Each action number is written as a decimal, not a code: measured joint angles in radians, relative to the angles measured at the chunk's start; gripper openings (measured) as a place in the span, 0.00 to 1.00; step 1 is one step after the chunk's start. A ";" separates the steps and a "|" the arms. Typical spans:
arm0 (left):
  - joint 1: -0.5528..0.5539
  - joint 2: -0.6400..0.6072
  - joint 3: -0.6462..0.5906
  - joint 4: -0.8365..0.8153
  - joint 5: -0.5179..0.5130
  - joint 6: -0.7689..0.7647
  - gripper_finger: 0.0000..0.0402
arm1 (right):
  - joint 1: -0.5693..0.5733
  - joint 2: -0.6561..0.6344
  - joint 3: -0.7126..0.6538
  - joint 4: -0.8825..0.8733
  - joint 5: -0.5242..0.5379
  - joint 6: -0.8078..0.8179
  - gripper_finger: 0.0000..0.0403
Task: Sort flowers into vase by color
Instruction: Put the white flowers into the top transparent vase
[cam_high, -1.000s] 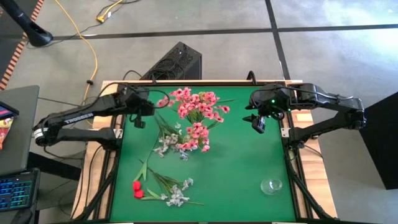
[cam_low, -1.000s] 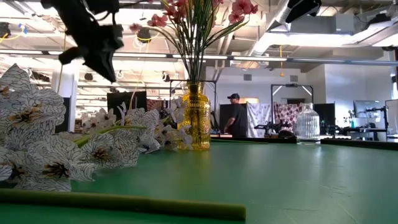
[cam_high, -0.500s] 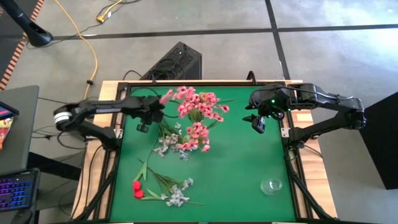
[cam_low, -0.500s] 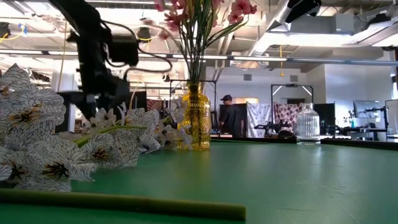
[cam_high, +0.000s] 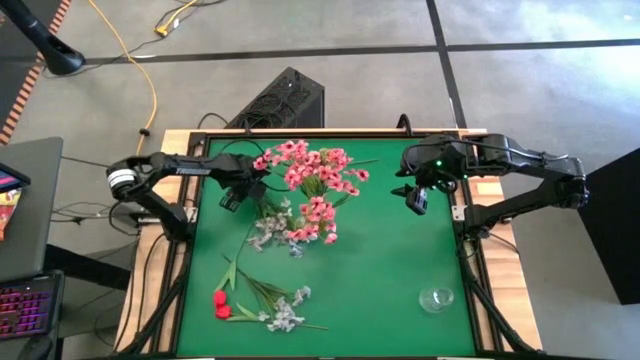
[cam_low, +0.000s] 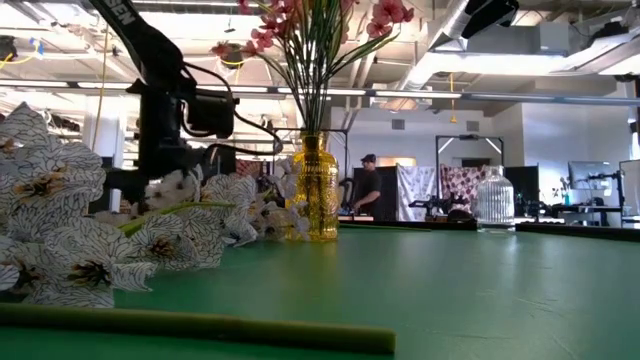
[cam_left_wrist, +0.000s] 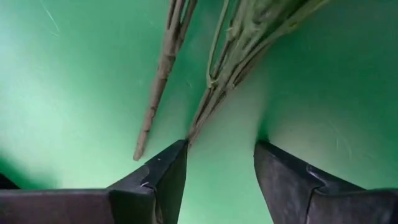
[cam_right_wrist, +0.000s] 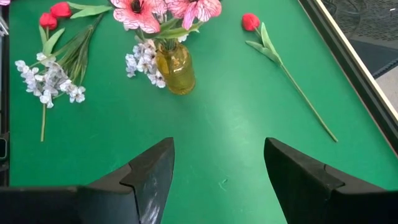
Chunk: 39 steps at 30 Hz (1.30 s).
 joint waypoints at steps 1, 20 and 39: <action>0.000 -0.002 0.005 0.002 -0.002 0.004 0.43 | 0.000 0.000 0.000 0.000 0.000 0.000 0.69; 0.018 -0.091 0.035 0.039 0.038 0.091 0.38 | 0.000 0.000 0.000 0.001 0.000 0.011 0.69; -0.011 -0.092 -0.052 0.080 0.140 0.091 0.38 | 0.000 0.000 0.000 0.002 -0.001 0.034 0.69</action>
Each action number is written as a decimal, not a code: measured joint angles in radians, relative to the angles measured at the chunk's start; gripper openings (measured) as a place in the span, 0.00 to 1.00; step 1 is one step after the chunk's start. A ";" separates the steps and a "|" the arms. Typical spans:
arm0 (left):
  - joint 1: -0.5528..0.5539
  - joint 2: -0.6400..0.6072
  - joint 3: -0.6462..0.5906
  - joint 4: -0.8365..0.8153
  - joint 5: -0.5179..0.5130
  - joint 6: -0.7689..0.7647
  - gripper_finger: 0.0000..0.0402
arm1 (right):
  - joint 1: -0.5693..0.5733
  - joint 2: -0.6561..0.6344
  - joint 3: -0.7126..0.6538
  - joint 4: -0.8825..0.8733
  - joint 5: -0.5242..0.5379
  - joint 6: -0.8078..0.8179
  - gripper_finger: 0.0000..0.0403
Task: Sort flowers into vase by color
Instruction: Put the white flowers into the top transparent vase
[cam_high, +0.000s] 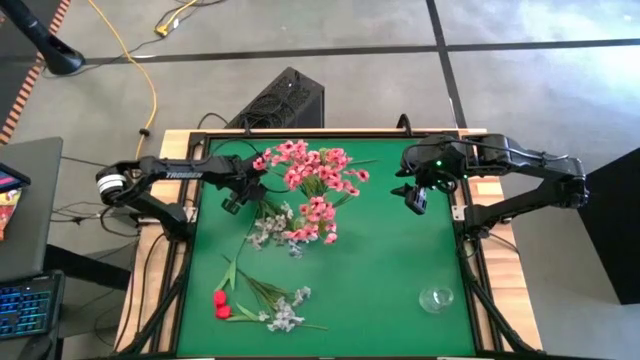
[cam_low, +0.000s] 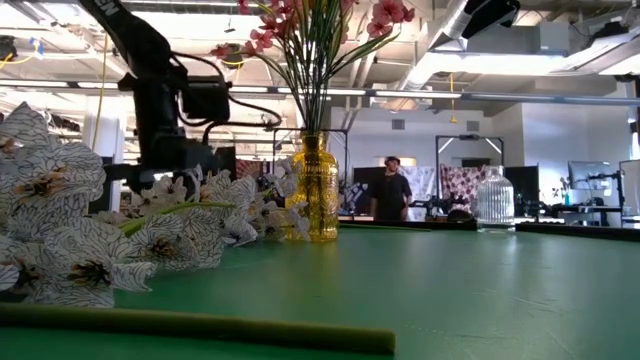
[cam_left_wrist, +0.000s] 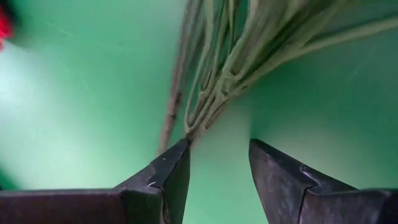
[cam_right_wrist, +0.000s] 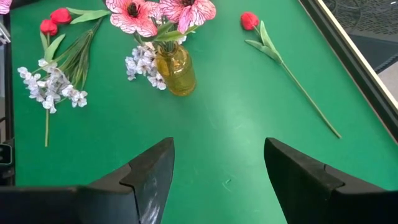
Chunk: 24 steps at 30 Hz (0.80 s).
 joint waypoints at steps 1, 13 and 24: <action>0.000 0.000 -0.011 0.008 -0.009 -0.006 0.38 | 0.000 0.000 0.000 0.000 0.000 0.000 0.69; -0.005 -0.004 -0.025 -0.139 -0.081 -0.063 0.38 | 0.000 0.000 0.000 0.000 0.000 -0.005 0.69; -0.024 -0.008 0.063 -0.231 -0.053 -0.046 0.38 | 0.000 0.000 0.000 0.000 0.000 -0.011 0.69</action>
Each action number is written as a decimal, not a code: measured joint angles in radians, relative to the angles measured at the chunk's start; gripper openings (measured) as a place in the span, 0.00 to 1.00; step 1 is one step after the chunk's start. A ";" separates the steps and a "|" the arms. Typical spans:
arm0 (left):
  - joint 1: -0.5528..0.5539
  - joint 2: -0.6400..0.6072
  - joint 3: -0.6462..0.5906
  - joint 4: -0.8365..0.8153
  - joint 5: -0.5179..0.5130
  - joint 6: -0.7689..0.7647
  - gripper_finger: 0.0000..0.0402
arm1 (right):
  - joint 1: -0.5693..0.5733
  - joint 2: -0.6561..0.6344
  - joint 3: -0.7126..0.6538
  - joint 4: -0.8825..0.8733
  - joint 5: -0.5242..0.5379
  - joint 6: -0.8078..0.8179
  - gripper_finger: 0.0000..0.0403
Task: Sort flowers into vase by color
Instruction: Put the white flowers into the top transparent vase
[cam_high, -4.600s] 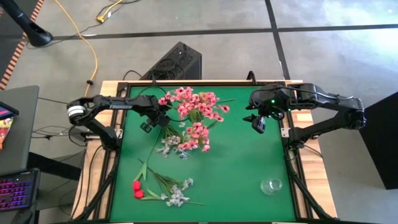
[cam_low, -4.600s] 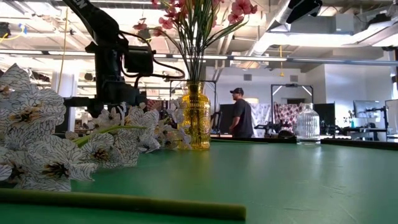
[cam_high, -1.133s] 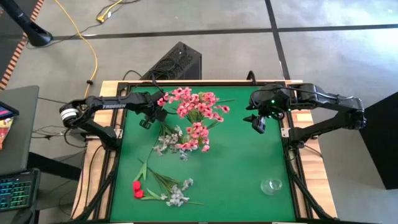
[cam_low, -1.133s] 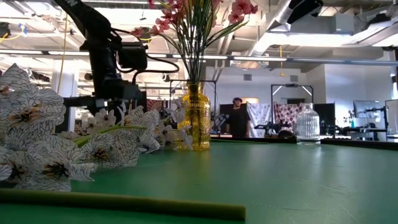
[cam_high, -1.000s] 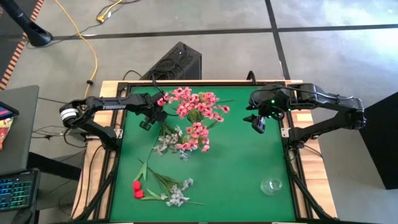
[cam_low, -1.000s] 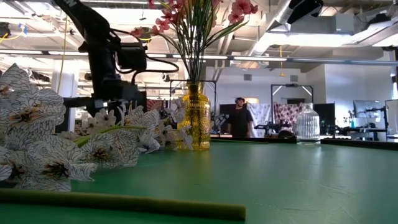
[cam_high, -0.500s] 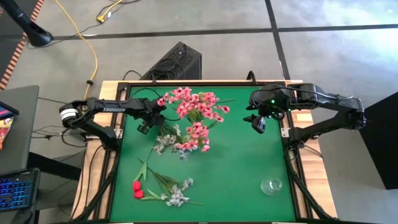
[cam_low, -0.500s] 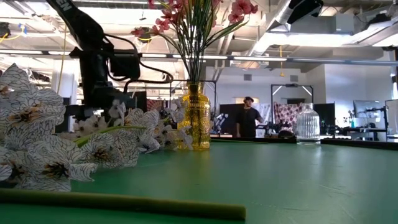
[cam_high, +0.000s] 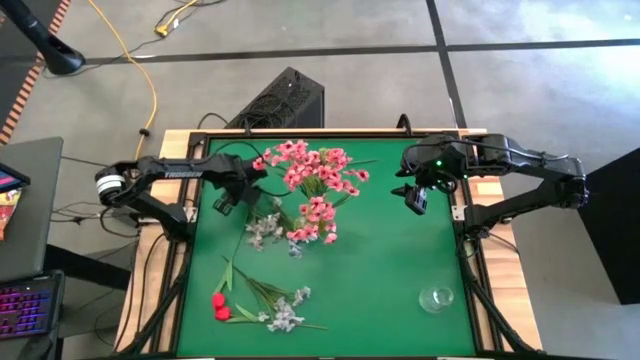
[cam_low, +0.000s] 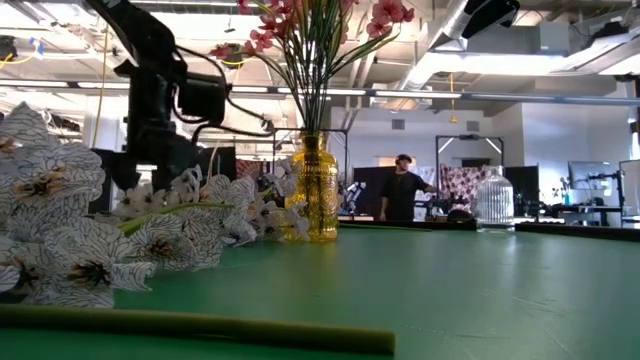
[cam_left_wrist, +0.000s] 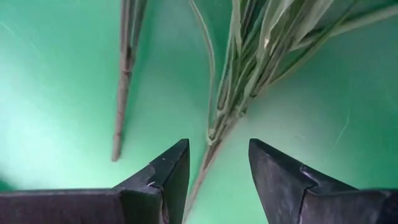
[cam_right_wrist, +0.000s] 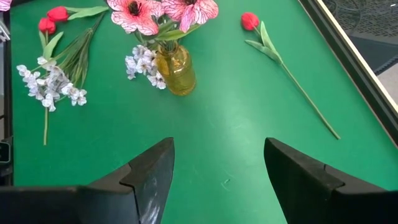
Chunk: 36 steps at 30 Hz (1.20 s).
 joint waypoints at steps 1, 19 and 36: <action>0.000 0.000 0.003 0.002 0.000 0.010 0.38 | 0.000 0.000 0.000 0.000 0.000 0.000 0.69; 0.085 0.004 -0.104 0.133 0.037 0.062 0.38 | 0.000 0.000 0.000 0.000 0.000 0.011 0.69; 0.091 -0.026 -0.017 0.041 0.047 -0.023 0.01 | 0.000 0.000 0.000 0.001 0.000 0.014 0.69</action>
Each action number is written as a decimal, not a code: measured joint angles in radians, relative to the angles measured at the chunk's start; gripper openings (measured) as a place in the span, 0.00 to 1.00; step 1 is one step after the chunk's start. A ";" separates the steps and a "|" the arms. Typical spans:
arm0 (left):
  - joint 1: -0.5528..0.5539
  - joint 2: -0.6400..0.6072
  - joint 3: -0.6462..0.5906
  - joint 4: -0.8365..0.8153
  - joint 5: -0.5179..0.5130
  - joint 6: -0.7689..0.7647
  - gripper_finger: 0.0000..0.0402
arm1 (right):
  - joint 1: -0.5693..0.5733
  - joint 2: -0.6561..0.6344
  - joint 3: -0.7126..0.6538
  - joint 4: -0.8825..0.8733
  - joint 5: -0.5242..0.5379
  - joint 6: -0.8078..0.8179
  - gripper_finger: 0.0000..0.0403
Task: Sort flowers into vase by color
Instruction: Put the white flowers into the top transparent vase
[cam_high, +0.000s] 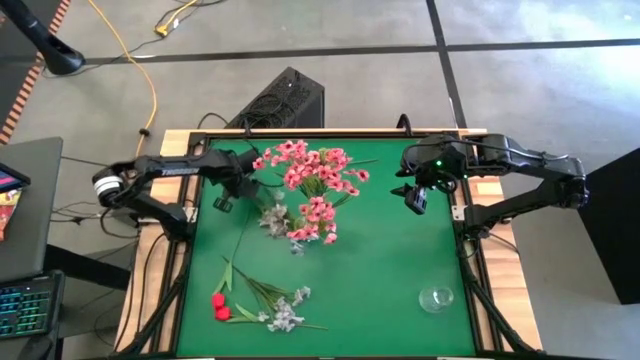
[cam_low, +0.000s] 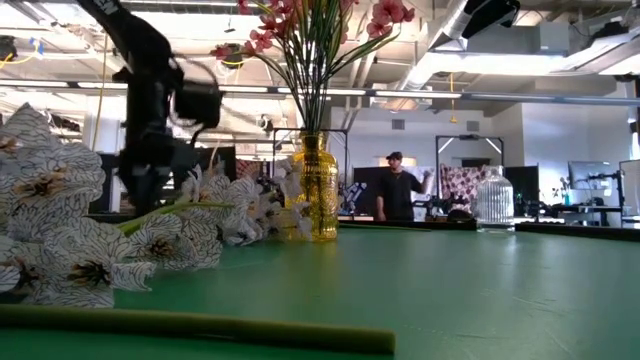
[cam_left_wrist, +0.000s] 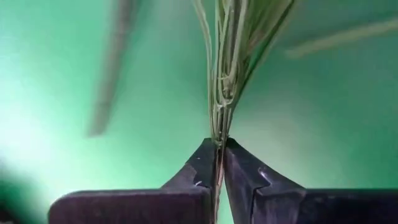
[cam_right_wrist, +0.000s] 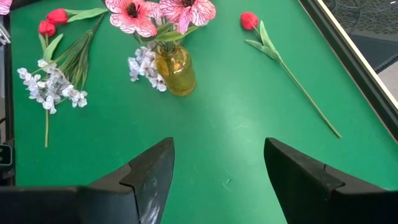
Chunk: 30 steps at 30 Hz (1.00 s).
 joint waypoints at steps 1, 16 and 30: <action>0.000 -0.013 0.018 -0.004 -0.013 0.010 0.01 | 0.000 0.000 0.000 0.000 0.000 0.000 0.69; 0.023 -0.206 0.277 -0.086 -0.515 0.229 0.00 | 0.000 0.000 0.000 0.013 0.001 -0.010 0.69; 0.308 -0.208 0.603 0.172 -0.354 -0.398 0.00 | 0.000 -0.008 0.000 0.063 0.238 -0.011 0.69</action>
